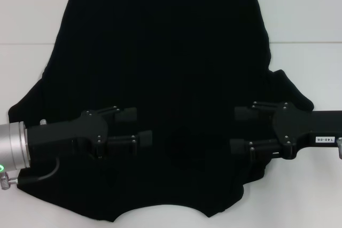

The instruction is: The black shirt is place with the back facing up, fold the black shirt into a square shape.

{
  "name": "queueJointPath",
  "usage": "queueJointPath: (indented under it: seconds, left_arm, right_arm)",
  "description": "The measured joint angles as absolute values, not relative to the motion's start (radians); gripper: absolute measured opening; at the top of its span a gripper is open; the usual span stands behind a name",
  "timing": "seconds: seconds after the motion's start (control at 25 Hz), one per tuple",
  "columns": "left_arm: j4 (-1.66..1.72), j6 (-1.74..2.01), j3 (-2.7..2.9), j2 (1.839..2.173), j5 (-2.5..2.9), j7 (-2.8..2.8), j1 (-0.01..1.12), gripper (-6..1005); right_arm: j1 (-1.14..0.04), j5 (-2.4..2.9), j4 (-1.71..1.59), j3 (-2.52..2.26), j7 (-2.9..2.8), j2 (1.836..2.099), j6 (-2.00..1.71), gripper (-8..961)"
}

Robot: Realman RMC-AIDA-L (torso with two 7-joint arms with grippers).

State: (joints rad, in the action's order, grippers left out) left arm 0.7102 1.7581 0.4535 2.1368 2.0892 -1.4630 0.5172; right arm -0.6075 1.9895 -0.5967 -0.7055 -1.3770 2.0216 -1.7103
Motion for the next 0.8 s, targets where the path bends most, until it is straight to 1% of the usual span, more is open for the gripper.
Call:
queueJointPath:
  seconds: [0.64, 0.8]
  left_arm:
    - [0.709, 1.747, 0.453, 2.137, 2.091, -1.468, 0.522, 875]
    - [0.709, 1.726, 0.45, 2.141, 2.08, -1.481, 0.521, 876]
  right_arm:
    - [-0.616, 1.989, -0.597, -0.704, -1.374, 2.023, -1.71, 911]
    - [-0.617, 1.99, -0.597, -0.702, -1.374, 2.031, -1.708, 911]
